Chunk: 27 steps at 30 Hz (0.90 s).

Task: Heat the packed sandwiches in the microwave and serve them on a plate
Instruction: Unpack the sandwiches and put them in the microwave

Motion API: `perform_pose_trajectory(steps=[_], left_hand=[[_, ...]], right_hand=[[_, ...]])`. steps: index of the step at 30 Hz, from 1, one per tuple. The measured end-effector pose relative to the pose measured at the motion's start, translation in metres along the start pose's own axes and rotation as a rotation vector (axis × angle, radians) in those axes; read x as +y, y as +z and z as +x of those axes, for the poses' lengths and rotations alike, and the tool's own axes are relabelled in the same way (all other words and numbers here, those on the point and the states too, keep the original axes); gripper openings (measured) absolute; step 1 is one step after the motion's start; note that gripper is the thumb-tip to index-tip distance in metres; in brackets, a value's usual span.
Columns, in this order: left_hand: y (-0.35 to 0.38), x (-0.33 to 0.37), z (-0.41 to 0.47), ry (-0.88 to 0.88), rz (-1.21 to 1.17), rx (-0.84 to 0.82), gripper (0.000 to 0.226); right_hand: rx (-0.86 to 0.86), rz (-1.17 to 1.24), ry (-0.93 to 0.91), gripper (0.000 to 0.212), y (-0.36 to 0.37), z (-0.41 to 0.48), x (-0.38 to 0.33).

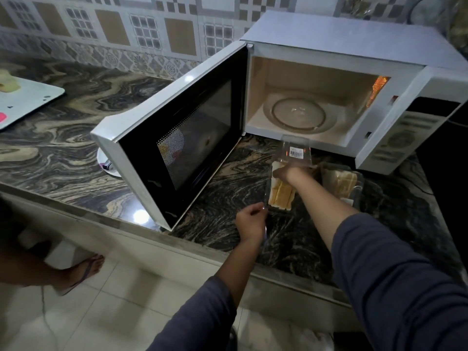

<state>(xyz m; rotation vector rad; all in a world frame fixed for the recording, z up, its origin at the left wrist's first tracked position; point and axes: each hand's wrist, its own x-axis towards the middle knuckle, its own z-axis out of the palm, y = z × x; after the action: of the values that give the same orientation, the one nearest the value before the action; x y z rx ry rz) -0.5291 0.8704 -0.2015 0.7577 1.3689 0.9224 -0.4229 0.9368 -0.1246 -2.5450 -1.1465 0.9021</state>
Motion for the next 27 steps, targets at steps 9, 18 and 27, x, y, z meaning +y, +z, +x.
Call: perform_pose_trajectory(steps=[9, 18, 27], left_hand=[[0.005, 0.004, 0.001, -0.017, -0.021, 0.044, 0.024], [0.010, 0.005, 0.004, 0.053, 0.123, 0.065, 0.022], [0.012, 0.009, -0.001, 0.183, 0.358, 0.072, 0.020]], right_hand=[[0.067, 0.057, -0.105, 0.063, -0.025, -0.017, 0.006], [-0.038, -0.012, -0.229, 0.065, -0.043, -0.049, 0.049], [0.045, 0.031, -0.199, 0.056, -0.095, -0.081, 0.092]])
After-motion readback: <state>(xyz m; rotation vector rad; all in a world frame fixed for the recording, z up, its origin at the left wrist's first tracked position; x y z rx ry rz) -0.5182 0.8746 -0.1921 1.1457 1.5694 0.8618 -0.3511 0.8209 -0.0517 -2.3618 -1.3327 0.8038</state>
